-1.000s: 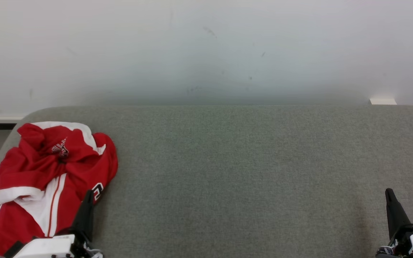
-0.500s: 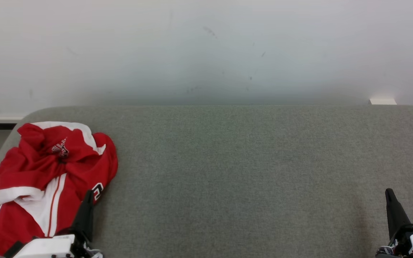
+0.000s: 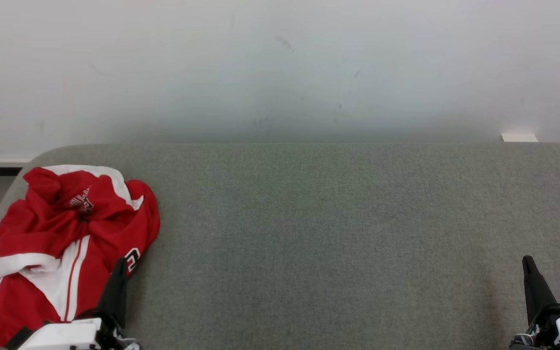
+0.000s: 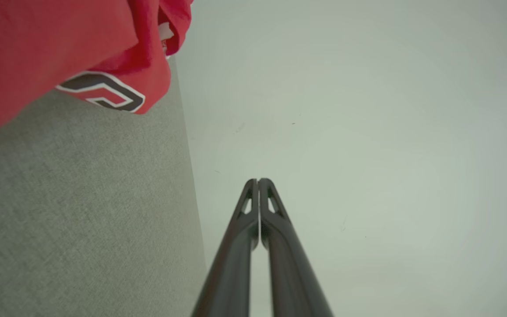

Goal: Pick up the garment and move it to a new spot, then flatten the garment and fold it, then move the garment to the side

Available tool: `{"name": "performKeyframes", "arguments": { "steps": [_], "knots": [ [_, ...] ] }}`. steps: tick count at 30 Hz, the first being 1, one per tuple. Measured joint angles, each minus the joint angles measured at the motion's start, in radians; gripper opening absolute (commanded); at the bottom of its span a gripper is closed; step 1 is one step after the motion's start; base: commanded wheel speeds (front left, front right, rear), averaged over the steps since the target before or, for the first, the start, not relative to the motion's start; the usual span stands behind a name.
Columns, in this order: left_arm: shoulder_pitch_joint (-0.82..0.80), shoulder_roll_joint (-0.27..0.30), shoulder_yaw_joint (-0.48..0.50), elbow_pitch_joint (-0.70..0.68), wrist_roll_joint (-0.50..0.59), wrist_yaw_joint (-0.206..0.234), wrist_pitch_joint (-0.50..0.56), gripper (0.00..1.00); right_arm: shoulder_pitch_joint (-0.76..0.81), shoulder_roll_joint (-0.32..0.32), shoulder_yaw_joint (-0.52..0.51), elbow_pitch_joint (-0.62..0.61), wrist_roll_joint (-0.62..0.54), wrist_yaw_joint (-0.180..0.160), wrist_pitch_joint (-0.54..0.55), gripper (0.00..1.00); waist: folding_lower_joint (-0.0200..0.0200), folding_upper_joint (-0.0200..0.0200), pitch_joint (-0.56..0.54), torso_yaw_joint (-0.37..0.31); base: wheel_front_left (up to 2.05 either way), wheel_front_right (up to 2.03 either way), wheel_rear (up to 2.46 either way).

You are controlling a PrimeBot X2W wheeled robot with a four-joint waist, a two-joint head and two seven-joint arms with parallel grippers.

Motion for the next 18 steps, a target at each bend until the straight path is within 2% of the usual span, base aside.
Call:
{"name": "performKeyframes", "arguments": {
  "steps": [11, 12, 13, 14, 15, 18],
  "knots": [
    [0.000, 0.000, 0.000, 0.000, 0.000, 0.000, 0.000, 0.00, 0.000, 0.000, 0.000, 0.000, 0.000, 0.000, 0.000, 0.00, 0.0000, 0.0000, 0.000, 0.000, 0.00, 0.00, 0.00],
    [0.000, 0.000, 0.000, 0.000, 0.000, 0.000, 0.000, 1.00, 0.000, 0.000, 0.000, 0.000, 0.000, 0.000, 0.000, 1.00, 0.0000, 0.0000, 0.000, 0.000, 0.00, 0.00, 0.00],
    [0.002, -0.002, 0.000, 0.005, 0.000, 0.000, -0.001, 0.00, 0.002, 0.001, 0.001, 0.005, 0.000, 0.000, -0.001, 0.00, 0.0000, 0.0000, 0.000, 0.000, 0.00, 0.00, 0.00],
    [0.018, -0.007, -0.002, 0.023, 0.000, 0.003, -0.001, 0.00, 0.018, 0.007, 0.003, 0.020, 0.000, 0.000, -0.001, 0.00, 0.0000, 0.0000, 0.000, 0.000, 0.00, 0.00, 0.00],
    [0.018, -0.007, -0.002, 0.023, 0.000, 0.003, -0.001, 1.00, 0.018, 0.007, 0.003, 0.020, 0.000, 0.000, -0.001, 1.00, 0.0000, 0.0000, 0.000, 0.000, 0.00, 0.00, 0.00],
    [0.036, -0.012, -0.005, 0.037, 0.001, 0.005, -0.009, 1.00, 0.038, 0.015, 0.011, 0.033, 0.000, 0.000, -0.004, 1.00, 0.0000, 0.0000, 0.000, 0.000, 0.00, 0.00, 0.00]
  ]
}}
